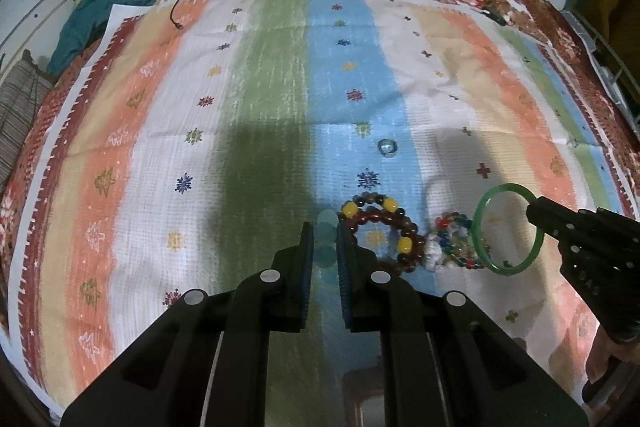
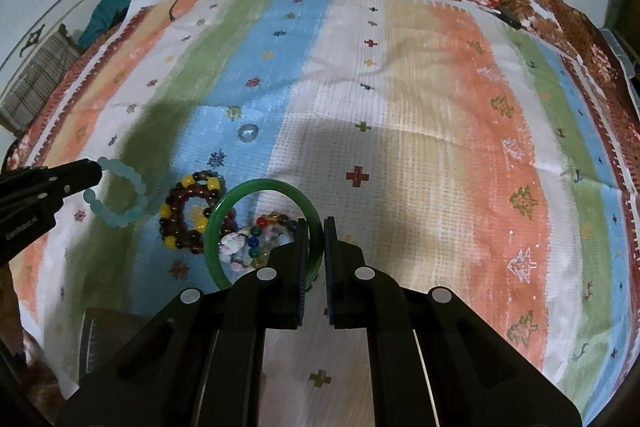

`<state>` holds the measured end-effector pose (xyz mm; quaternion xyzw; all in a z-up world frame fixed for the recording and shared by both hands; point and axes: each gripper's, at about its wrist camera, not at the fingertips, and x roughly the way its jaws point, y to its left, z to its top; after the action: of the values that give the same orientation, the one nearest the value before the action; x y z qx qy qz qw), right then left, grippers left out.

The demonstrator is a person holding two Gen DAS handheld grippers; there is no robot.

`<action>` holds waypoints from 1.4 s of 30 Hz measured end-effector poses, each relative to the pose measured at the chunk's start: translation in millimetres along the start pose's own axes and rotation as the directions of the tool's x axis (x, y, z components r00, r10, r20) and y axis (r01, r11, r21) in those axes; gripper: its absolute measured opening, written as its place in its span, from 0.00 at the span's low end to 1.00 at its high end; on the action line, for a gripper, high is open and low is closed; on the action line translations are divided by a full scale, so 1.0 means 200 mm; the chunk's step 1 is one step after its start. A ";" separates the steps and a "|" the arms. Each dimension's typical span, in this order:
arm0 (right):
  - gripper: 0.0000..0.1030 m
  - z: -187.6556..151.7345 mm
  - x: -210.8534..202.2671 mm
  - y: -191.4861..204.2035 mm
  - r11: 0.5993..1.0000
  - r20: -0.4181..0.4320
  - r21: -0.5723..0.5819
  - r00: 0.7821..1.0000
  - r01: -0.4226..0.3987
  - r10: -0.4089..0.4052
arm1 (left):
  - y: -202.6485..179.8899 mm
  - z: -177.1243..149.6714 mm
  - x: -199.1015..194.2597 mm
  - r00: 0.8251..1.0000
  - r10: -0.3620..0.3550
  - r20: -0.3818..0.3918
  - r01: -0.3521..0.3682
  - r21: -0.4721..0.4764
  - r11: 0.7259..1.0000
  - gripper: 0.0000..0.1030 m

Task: Organize jewelry
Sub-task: 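Carry the blue bracelet with the left tool while the right carries the bangle to the tin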

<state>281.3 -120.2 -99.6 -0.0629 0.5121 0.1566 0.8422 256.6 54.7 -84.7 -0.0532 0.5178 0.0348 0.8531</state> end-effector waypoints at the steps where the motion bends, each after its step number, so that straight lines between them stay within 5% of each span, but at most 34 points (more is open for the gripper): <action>1: 0.08 0.00 -0.01 0.00 1.000 0.005 0.001 1.000 0.000 0.000 | -0.01 0.00 -0.01 1.000 -0.002 0.003 0.002 0.002 1.000 0.11; 42: 0.08 -0.28 -0.55 0.08 0.998 0.183 -0.024 0.981 -0.062 0.065 | -0.16 -0.31 -0.60 0.977 -0.132 0.165 0.117 0.102 0.988 0.11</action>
<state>182.0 -142.0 -28.9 -0.0394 0.4323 0.1932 0.8799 151.0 14.5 -4.8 -0.0433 0.4392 -0.0381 0.8965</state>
